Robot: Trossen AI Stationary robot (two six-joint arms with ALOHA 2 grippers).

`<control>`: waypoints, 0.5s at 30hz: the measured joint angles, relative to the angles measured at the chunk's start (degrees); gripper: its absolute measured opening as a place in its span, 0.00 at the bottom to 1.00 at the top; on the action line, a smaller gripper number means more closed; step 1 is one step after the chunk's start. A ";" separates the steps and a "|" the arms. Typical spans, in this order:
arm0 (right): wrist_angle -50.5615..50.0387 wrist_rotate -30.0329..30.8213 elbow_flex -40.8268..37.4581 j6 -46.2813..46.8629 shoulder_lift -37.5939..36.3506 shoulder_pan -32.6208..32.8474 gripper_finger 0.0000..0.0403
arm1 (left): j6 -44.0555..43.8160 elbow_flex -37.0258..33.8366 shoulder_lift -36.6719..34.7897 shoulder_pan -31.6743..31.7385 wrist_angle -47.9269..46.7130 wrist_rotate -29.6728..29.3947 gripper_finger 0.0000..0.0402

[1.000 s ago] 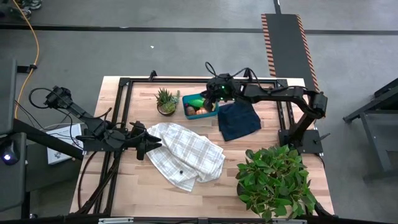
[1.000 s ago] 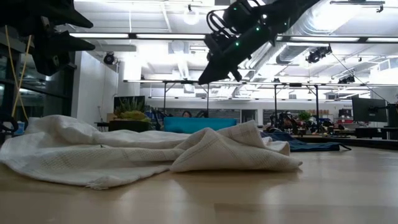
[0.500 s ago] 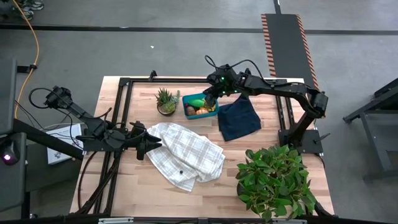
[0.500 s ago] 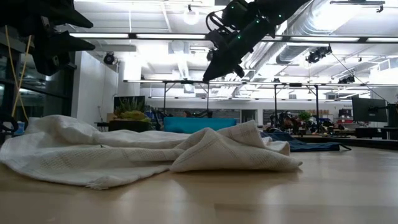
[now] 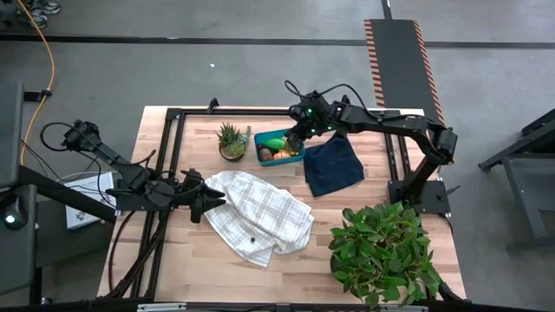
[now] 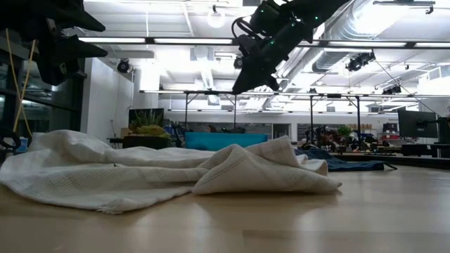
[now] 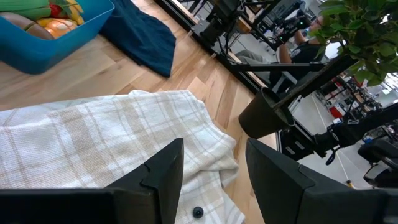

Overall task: Pick and placing Produce into tupperware
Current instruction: Put the top blueberry into the blue bin

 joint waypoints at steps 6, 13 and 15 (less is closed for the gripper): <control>-0.32 0.00 0.00 0.23 0.02 0.00 0.10 | 0.00 0.00 0.00 0.00 0.00 0.02 0.41; -0.32 0.02 0.00 1.64 0.07 0.00 0.10 | 0.00 0.00 0.00 0.00 0.09 0.01 0.41; -0.32 0.02 0.00 2.08 0.07 0.00 0.10 | 0.00 0.00 0.00 0.00 0.11 0.00 0.41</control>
